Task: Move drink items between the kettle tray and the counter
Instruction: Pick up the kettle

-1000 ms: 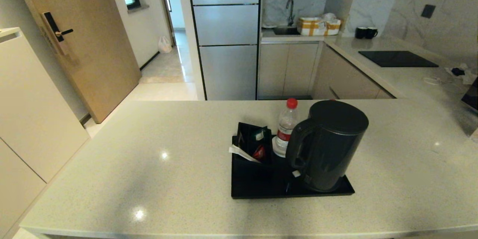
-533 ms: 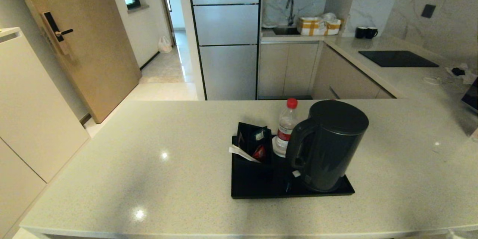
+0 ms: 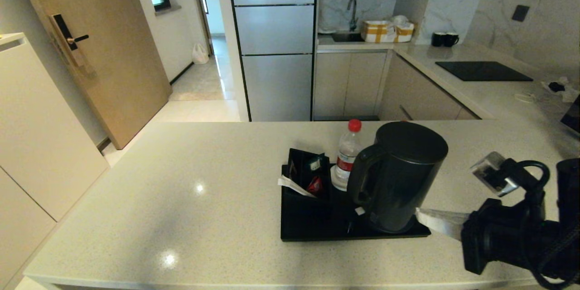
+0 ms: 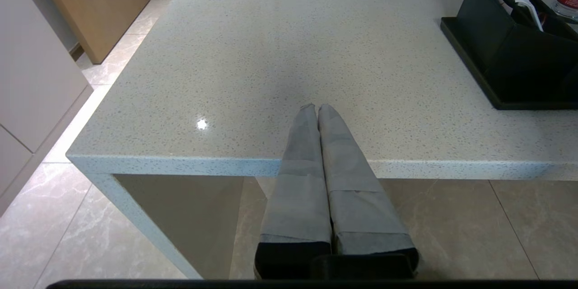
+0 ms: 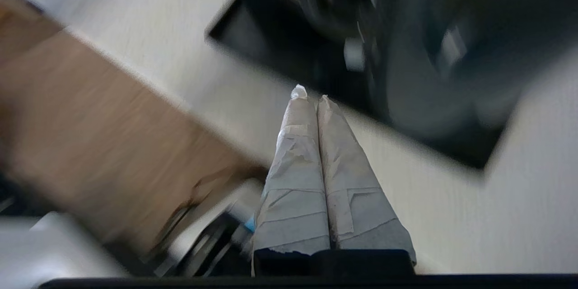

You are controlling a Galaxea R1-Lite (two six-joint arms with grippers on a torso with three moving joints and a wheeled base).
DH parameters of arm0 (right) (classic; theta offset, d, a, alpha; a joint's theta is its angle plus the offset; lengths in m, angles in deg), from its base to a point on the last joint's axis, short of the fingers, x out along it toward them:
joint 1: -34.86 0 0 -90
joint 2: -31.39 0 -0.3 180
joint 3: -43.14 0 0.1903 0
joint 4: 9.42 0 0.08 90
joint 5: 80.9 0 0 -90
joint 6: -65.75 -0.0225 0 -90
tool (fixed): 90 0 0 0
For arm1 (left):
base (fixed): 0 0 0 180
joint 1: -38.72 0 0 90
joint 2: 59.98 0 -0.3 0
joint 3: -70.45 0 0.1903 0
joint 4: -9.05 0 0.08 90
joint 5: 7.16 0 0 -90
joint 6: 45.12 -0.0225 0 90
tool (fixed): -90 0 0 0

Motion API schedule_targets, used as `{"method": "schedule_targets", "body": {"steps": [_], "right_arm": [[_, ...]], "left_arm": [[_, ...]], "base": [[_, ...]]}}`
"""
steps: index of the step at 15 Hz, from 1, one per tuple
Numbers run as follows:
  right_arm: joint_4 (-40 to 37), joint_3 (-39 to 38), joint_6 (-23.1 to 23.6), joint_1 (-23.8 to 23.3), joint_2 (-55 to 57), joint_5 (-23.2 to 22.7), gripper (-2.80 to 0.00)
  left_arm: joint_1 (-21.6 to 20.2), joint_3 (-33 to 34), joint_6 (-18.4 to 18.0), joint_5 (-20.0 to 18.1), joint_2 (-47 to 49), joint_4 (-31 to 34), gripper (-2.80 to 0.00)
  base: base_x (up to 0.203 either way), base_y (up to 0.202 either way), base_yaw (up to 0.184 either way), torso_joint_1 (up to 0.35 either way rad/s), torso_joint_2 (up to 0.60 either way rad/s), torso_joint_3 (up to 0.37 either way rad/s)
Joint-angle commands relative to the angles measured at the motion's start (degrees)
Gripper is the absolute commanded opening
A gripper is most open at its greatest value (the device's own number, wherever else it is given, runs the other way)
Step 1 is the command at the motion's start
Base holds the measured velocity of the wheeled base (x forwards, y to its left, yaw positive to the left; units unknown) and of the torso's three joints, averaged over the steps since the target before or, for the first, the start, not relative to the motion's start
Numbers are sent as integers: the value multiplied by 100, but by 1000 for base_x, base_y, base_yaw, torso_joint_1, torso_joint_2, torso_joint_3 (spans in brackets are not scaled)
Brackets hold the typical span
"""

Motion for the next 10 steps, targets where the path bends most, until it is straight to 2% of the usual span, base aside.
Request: {"method": "schedule_targets", "body": {"steps": [1,2,3,5,8,10], "right_arm": [[1434,-291,14,747,851,768,-280],[1957,-418,3,1064,1067,1109,-280],[2393,-484,-12,1286,1275,1532,0],[2941,-652,-129,1428,1798,1958,0],[4324,-825,-296,1454,2742,2061,0],[4981,-912,-347,1453,3282,2057,0]], "left_arm": [[0,0,-1,2,-9,3,-280],[0,0,-1,2,-6,3,-280],[0,0,-1,2,-8,3,-280],[0,0,-1,2,0,3,-280],[0,0,-1,2,0,3,-280],[0,0,-1,2,0,3,-280]], "base": [[0,0,0,0,0,0],[0,0,0,0,0,0],[0,0,0,0,0,0],[0,0,0,0,0,0],[0,0,0,0,0,0],[0,0,0,0,0,0]]}}
